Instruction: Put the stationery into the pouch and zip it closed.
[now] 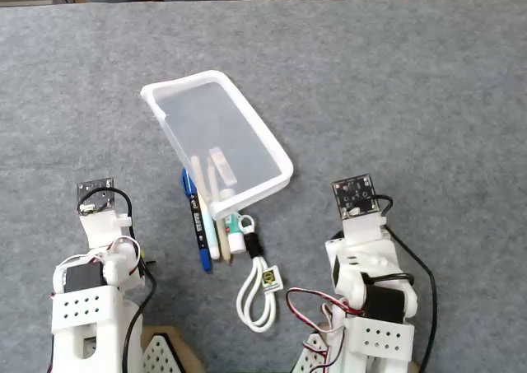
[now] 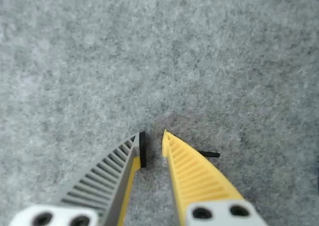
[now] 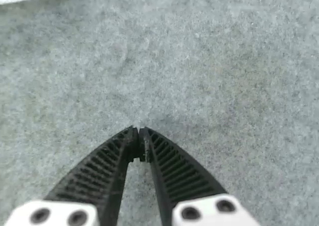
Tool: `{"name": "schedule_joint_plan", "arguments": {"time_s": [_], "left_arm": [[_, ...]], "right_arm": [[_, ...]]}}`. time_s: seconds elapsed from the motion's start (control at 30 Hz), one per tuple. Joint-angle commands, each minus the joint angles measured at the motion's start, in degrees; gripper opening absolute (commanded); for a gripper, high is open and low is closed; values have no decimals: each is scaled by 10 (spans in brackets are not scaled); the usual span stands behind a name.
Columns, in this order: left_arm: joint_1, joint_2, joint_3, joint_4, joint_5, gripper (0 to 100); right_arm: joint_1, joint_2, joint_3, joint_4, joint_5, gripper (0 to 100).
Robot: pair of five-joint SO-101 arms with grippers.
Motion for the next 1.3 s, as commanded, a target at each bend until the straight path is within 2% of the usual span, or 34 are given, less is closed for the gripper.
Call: {"name": "schedule_joint_plan", "arguments": {"time_s": [0.0,1.0,1.13,1.27], "left_arm": [[0,0,4,-17,2,95],[0,0,4,-17,0,97],[0,0,4,-17,-1,98],[14,0,-2,-17,4,98]], "right_arm": [[7,-1,8,-11,-2,17],[4,-2,8,-12,-6,17],[4,4,-32,-11,-7,18],[-2,5,-101,47,-21,18]]}}
